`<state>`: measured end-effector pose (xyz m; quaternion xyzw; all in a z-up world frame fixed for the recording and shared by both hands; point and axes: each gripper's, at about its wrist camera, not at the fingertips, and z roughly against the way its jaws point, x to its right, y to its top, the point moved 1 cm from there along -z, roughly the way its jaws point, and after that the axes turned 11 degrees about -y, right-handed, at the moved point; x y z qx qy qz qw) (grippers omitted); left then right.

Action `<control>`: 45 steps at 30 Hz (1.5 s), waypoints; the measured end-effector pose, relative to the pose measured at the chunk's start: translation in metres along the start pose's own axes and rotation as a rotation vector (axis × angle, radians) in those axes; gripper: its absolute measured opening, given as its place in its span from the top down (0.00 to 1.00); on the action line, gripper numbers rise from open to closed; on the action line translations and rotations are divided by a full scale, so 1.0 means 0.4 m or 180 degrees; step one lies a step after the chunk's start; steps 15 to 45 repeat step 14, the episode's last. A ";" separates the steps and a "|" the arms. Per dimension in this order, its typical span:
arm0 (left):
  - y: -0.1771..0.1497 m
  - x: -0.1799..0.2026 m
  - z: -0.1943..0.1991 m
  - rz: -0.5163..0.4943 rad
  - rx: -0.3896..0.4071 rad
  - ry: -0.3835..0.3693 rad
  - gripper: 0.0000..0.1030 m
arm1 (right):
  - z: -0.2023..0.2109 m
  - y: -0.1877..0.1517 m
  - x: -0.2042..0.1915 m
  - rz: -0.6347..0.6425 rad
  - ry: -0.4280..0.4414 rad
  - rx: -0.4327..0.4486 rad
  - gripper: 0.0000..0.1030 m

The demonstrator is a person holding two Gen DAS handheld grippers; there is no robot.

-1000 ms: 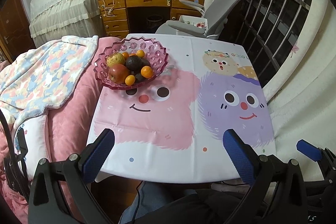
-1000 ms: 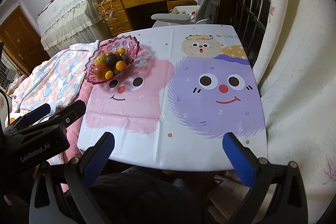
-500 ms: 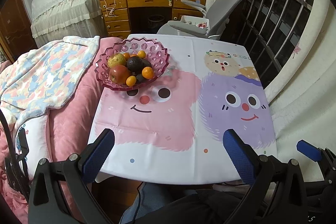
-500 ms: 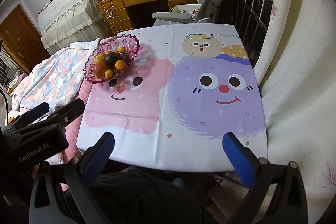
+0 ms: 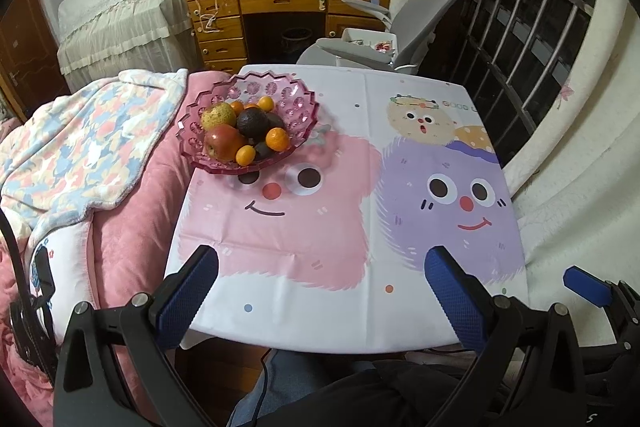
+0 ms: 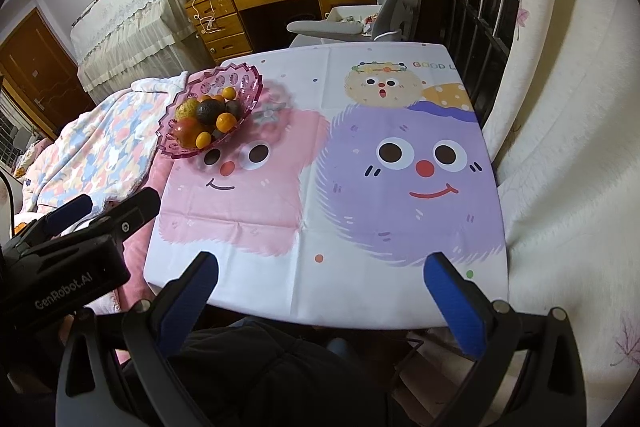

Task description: Organize fruits

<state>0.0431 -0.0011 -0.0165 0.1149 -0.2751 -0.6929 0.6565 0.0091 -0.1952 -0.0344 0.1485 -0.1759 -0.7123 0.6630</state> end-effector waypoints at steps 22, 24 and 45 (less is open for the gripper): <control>0.005 0.006 -0.011 -0.0014 0.0009 0.0045 0.00 | -0.016 0.004 0.019 0.0047 0.0035 -0.0019 0.00; 0.005 0.006 -0.011 -0.0014 0.0009 0.0045 0.00 | -0.016 0.004 0.019 0.0047 0.0035 -0.0019 0.00; 0.005 0.006 -0.011 -0.0014 0.0009 0.0045 0.00 | -0.016 0.004 0.019 0.0047 0.0035 -0.0019 0.00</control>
